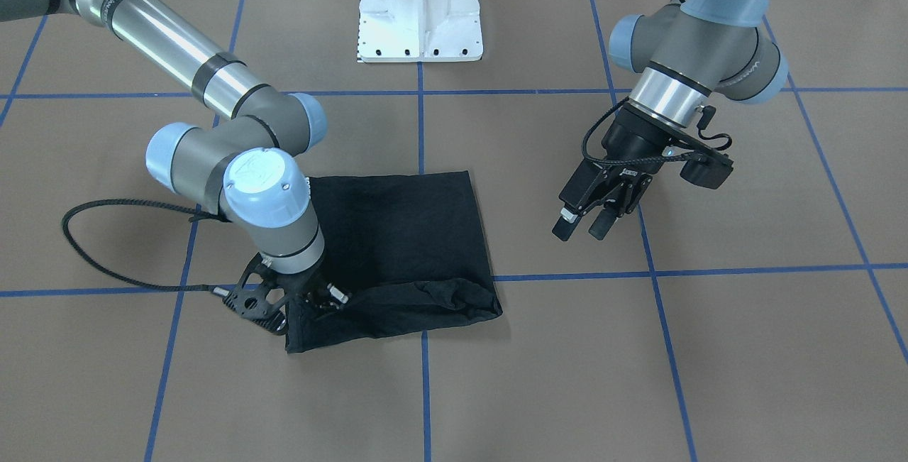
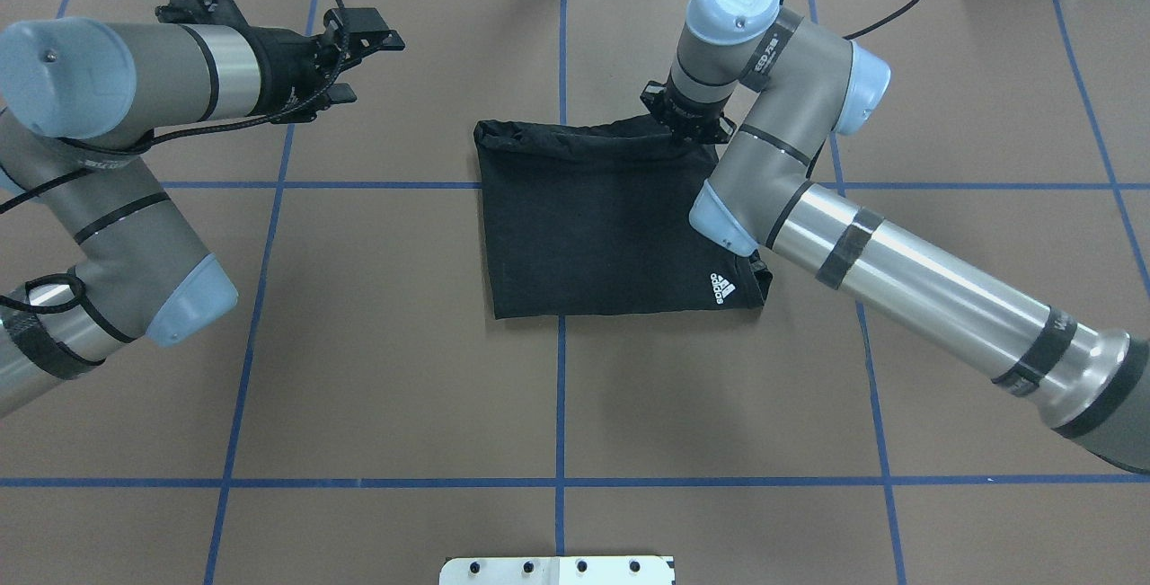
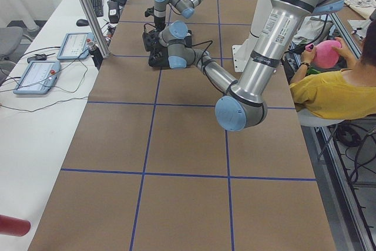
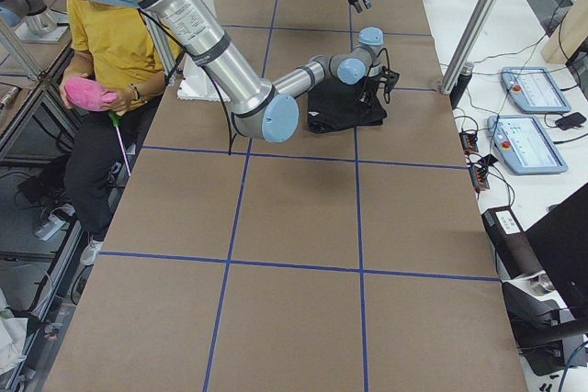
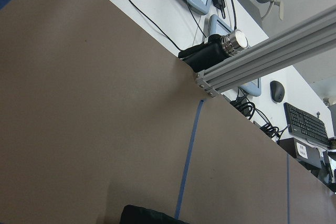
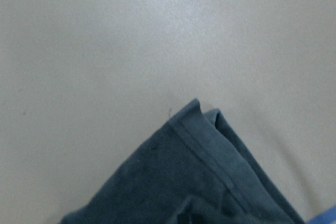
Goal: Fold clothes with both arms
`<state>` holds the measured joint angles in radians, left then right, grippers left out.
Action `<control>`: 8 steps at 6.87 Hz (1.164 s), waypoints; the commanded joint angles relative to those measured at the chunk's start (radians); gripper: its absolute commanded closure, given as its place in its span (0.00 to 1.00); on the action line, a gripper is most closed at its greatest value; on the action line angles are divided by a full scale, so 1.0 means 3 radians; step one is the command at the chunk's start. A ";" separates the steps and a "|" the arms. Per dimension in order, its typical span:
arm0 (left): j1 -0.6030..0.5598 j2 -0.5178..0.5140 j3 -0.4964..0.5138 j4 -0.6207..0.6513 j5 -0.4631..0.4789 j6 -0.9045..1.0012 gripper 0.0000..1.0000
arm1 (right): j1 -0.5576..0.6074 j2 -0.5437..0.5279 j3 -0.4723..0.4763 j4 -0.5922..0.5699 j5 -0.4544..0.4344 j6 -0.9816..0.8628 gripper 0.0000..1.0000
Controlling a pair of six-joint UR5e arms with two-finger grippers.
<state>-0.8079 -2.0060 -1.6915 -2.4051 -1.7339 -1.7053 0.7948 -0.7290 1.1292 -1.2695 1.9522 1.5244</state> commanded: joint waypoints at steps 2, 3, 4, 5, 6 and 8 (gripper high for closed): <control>0.0003 0.0065 -0.0053 -0.0001 -0.0003 0.0003 0.01 | 0.0427 0.0261 -0.0399 0.0085 0.0358 -0.0127 1.00; 0.0003 0.0060 -0.0053 -0.0001 -0.0008 0.0024 0.01 | 0.0561 0.0262 -0.0379 0.0085 0.0501 -0.0172 1.00; 0.0019 0.0060 -0.0058 0.0004 -0.0024 0.0049 0.01 | 0.0592 0.0232 -0.0288 0.0070 0.0543 -0.0218 1.00; 0.0009 0.0055 -0.0058 0.0009 -0.0034 0.0211 0.01 | 0.0674 0.0110 -0.0155 0.0059 0.0660 -0.0249 1.00; -0.0002 0.0156 -0.0078 0.0035 -0.0034 0.0643 0.01 | 0.0806 -0.0317 0.0281 0.0044 0.0737 -0.0457 1.00; -0.0068 0.0467 -0.0246 0.0208 -0.0039 0.1594 0.01 | 0.1108 -0.1069 0.0861 0.0039 0.0789 -0.1151 0.01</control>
<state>-0.8145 -1.9186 -1.7352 -2.3754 -1.7444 -1.3919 1.0754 -0.9215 1.2841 -1.2567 2.1755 1.2928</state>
